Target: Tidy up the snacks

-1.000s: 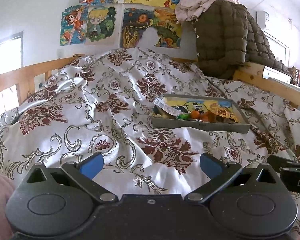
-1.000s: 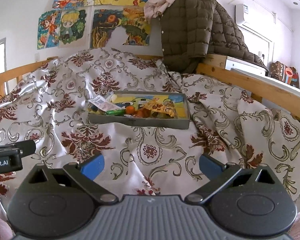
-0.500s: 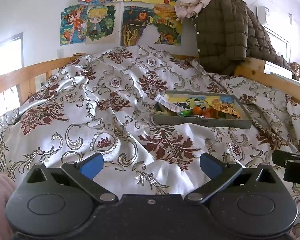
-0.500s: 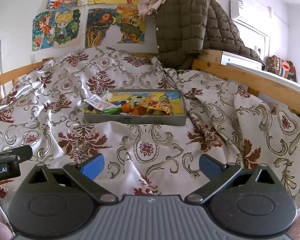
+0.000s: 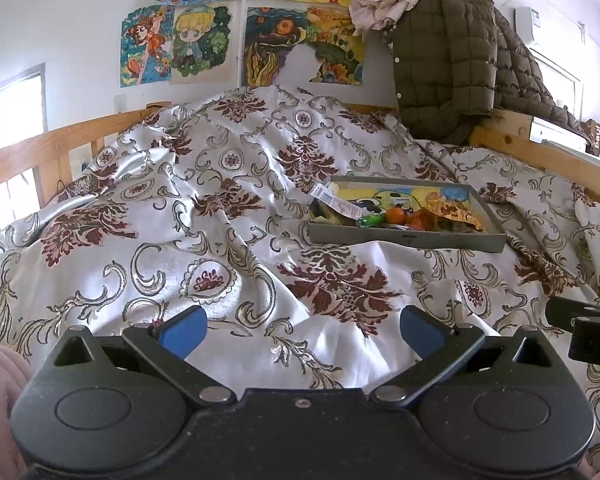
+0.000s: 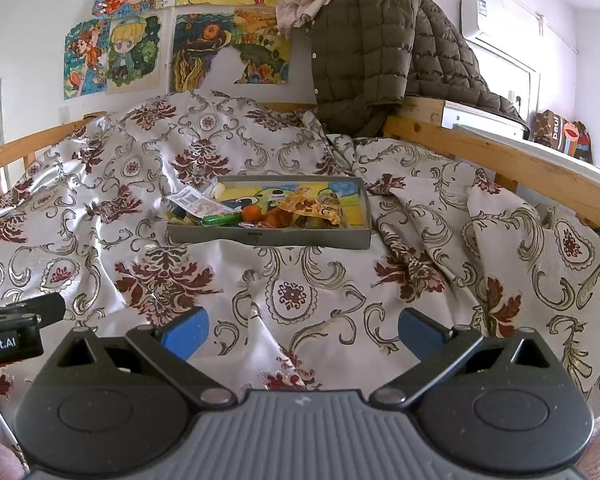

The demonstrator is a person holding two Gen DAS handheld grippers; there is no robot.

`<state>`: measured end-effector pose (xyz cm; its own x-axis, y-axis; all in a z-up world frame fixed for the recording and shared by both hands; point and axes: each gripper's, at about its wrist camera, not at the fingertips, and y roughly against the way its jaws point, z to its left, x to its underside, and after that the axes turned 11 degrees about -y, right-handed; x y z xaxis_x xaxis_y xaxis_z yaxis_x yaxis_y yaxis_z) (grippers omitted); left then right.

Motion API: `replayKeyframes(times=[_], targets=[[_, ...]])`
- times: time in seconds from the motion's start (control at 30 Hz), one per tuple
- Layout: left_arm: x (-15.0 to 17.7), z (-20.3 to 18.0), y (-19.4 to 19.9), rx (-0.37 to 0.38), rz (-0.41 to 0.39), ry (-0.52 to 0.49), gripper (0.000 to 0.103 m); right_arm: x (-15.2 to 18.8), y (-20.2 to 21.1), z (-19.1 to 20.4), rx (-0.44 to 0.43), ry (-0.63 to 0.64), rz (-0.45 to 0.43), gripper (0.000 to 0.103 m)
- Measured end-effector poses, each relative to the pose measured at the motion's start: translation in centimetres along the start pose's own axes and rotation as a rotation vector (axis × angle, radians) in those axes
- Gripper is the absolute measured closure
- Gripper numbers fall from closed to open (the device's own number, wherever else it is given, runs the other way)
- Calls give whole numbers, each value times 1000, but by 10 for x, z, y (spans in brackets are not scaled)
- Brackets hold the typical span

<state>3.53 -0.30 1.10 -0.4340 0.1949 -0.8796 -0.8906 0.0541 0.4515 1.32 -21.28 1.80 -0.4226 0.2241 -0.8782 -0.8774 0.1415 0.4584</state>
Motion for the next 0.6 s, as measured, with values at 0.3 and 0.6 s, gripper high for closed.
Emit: replayKeyframes(times=[0.3, 0.6], targets=[[0, 0, 0, -1, 0, -2, 1, -1, 0, 0, -1, -1, 0, 0], [0, 0, 0, -1, 1, -2, 1, 4, 0, -5, 0, -6, 6, 0]])
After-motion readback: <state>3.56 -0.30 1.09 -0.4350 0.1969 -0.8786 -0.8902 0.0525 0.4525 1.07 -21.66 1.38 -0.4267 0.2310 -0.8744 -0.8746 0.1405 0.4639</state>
